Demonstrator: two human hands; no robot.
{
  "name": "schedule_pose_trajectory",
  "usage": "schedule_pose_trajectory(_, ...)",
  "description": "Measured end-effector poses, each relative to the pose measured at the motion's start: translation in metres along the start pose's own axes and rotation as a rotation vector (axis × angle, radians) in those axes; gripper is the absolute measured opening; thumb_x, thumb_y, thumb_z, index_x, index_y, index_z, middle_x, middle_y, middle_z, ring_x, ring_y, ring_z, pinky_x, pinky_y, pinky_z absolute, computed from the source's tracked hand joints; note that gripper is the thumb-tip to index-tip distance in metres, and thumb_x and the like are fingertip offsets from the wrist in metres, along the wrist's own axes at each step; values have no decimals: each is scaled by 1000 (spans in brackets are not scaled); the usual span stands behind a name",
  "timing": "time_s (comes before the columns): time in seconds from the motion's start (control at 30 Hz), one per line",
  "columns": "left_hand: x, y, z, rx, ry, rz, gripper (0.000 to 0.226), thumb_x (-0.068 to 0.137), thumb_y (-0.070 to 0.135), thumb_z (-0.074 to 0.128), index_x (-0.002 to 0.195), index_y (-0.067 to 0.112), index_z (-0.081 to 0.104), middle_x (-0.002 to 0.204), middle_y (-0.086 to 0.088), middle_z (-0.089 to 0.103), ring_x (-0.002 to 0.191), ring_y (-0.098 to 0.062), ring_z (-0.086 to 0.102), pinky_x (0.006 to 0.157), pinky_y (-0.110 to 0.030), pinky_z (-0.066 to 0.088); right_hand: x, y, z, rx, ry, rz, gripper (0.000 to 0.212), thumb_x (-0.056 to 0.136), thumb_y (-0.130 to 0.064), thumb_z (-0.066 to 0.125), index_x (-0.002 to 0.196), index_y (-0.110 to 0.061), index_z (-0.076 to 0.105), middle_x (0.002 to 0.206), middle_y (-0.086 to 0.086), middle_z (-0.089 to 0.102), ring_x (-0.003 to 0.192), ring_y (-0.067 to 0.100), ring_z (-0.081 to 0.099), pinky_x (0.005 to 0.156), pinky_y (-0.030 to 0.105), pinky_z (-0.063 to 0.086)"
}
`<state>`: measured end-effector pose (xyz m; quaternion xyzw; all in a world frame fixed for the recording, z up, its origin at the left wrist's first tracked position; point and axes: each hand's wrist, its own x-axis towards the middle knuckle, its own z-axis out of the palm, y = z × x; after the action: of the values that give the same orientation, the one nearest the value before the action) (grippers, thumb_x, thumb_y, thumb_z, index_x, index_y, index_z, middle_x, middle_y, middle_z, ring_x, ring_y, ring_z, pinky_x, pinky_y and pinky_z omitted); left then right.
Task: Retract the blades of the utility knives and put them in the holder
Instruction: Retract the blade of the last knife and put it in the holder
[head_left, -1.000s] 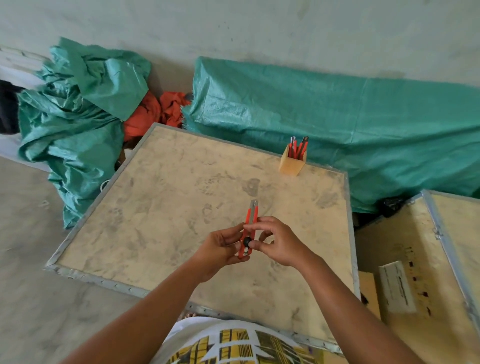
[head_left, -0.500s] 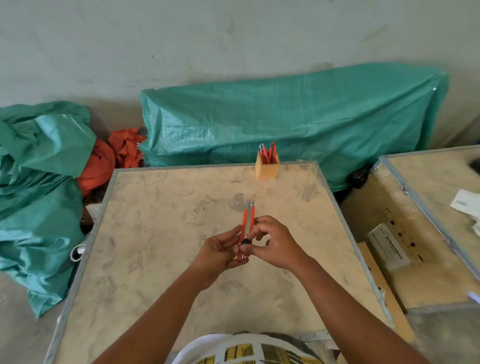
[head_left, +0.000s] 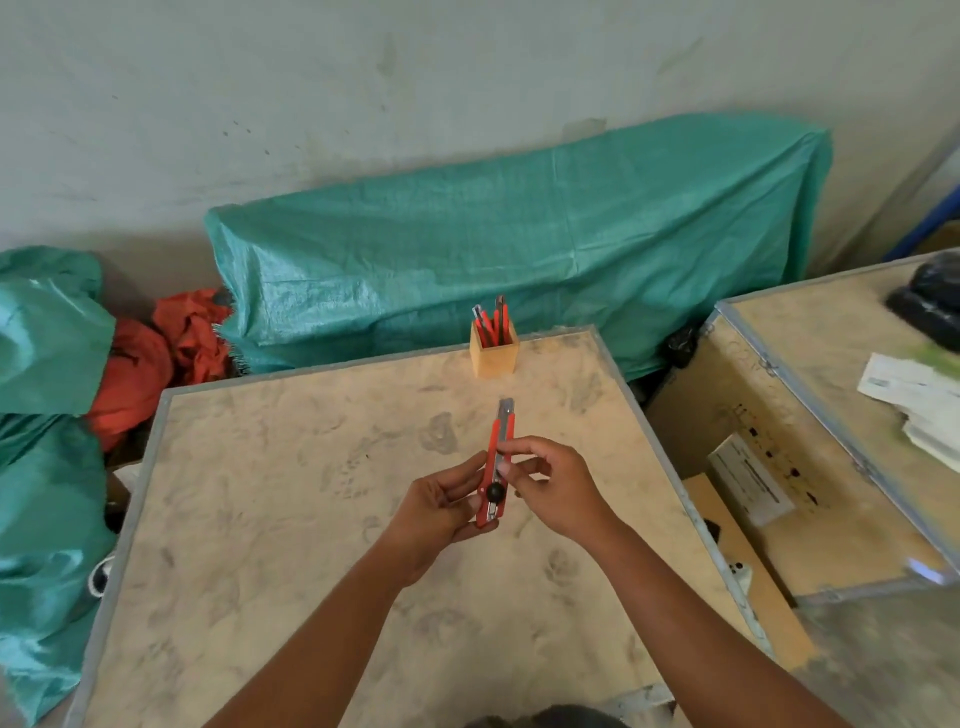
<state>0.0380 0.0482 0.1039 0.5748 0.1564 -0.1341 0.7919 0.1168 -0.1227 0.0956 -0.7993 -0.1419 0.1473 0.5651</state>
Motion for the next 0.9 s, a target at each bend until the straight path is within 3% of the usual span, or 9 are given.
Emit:
schedule_pose_trajectory(0.1, 23, 18, 11, 63, 8, 30, 49, 92, -8, 57, 125, 27, 66, 117, -7, 74, 102, -27, 71, 88, -39, 59, 28, -6, -18, 44, 20, 17, 26, 89, -8, 73, 107, -26, 76, 108, -4, 75, 81, 15, 74, 74, 42, 65)
schedule_pose_trajectory(0.27, 78, 60, 27, 144, 58, 98, 50, 90, -11, 58, 128, 20, 65, 118, -1, 74, 103, -25, 73, 85, -32, 60, 95, -23, -58, 38, 20, -10, 32, 87, -4, 74, 101, -32, 77, 110, -4, 75, 84, 18, 76, 75, 39, 66)
schedule_pose_trajectory(0.37, 116, 82, 28, 201, 101, 130, 51, 85, -17, 59, 127, 12, 65, 121, -5, 73, 101, -25, 74, 92, -38, 58, 138, -27, -76, 36, 52, -26, 29, 85, -3, 76, 101, -27, 78, 110, -1, 76, 83, 21, 77, 76, 40, 65)
schedule_pose_trajectory(0.5, 173, 105, 26, 274, 196, 116, 52, 85, -15, 58, 123, 18, 68, 114, -1, 76, 100, -18, 74, 96, -44, 55, 205, -19, -89, -9, 88, -73, 27, 83, -6, 79, 102, -25, 80, 103, -6, 77, 87, 18, 76, 78, 41, 65)
schedule_pose_trajectory(0.63, 221, 119, 22, 313, 280, 185, 48, 85, -7, 65, 102, 37, 74, 92, 14, 78, 88, -5, 71, 87, -30, 51, 264, -2, -84, -69, 121, -114, 27, 82, -4, 79, 105, -18, 80, 102, 1, 79, 86, 14, 76, 79, 41, 65)
schedule_pose_trajectory(0.67, 233, 122, 20, 339, 312, 203, 47, 84, -6, 66, 105, 35, 74, 93, 13, 77, 89, -2, 70, 89, -27, 48, 277, 3, -81, -83, 139, -123, 27, 81, -3, 79, 103, -17, 81, 101, 3, 80, 83, 14, 76, 79, 40, 65)
schedule_pose_trajectory(0.73, 256, 123, 14, 433, 362, 216, 44, 83, 2, 72, 119, 26, 70, 115, 8, 71, 113, -8, 64, 101, -28, 43, 300, 13, -76, -118, 176, -136, 26, 80, -2, 78, 101, -17, 81, 98, 3, 80, 81, 14, 76, 79, 38, 64)
schedule_pose_trajectory(0.8, 280, 117, 3, 538, 391, 180, 50, 81, 11, 77, 128, 23, 64, 143, 4, 55, 138, -13, 44, 115, -36, 34, 318, 25, -71, -147, 188, -133, 24, 81, -1, 77, 100, -17, 81, 99, 3, 80, 80, 12, 76, 78, 32, 63)
schedule_pose_trajectory(0.9, 306, 102, -8, 655, 429, 85, 74, 79, 19, 79, 144, 21, 46, 154, -4, 44, 147, -19, 30, 117, -41, 30, 334, 44, -63, -199, 213, -150, 22, 83, -2, 76, 100, -16, 81, 98, 4, 80, 78, 8, 74, 77, 23, 61)
